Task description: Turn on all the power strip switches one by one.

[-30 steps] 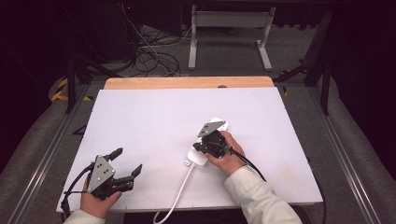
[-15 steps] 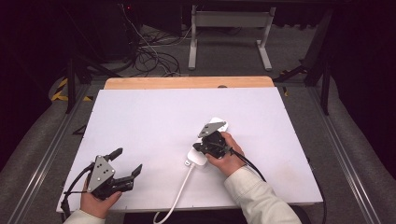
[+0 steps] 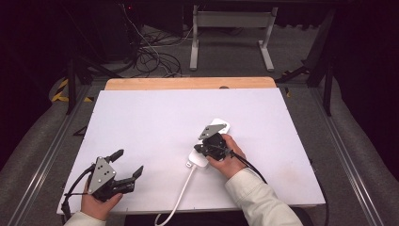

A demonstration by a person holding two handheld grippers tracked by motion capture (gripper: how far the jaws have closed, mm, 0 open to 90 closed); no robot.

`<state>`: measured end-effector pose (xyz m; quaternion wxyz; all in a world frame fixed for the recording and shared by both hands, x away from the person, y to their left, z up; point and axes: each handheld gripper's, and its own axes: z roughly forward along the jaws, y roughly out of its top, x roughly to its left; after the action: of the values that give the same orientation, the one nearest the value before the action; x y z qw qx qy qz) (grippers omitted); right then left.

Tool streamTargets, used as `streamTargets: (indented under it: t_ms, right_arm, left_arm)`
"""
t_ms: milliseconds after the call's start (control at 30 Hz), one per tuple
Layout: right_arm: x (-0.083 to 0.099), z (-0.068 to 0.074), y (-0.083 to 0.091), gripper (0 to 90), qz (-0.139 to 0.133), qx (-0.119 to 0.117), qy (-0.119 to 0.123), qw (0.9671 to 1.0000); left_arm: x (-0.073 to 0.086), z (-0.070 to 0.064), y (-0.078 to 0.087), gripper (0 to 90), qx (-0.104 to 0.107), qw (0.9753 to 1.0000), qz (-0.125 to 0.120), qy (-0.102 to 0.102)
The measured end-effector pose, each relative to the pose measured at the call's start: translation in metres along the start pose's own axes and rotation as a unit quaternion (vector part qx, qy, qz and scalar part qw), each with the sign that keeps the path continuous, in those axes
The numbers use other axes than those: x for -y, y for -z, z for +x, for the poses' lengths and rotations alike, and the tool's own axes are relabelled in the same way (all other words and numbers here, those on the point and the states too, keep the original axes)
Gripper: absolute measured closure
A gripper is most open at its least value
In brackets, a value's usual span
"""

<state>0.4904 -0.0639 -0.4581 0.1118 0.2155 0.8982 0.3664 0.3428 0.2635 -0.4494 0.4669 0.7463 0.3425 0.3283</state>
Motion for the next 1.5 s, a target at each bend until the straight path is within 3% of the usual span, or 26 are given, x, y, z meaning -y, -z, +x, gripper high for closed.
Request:
streamTargets:
  t_ms: [267,333,467,1067,1500]
  right_arm:
    - [0.000,-0.001,0.000,90.0,0.000,-0.002,-0.007,1.0000]
    - [0.000,0.000,0.004,90.0,-0.017,0.005,0.001,0.9998]
    - [-0.006,0.002,0.017,90.0,-0.068,-0.007,-0.001,0.9977]
    - [-0.010,-0.004,0.028,90.0,-0.076,0.011,0.002,0.9971]
    - [-0.003,-0.029,0.019,90.0,-0.056,0.038,-0.035,0.9970]
  left_arm:
    - [0.000,0.000,0.000,18.1,0.000,1.0000,0.000,0.000]
    - [0.000,0.001,0.000,18.1,0.000,1.0000,-0.001,-0.002]
    - [0.000,0.001,0.000,18.1,0.002,1.0000,-0.001,0.002]
    - [0.000,0.001,0.000,18.1,0.001,1.0000,0.000,0.000]
    - [0.000,0.001,-0.001,18.1,0.001,1.0000,0.000,0.000]
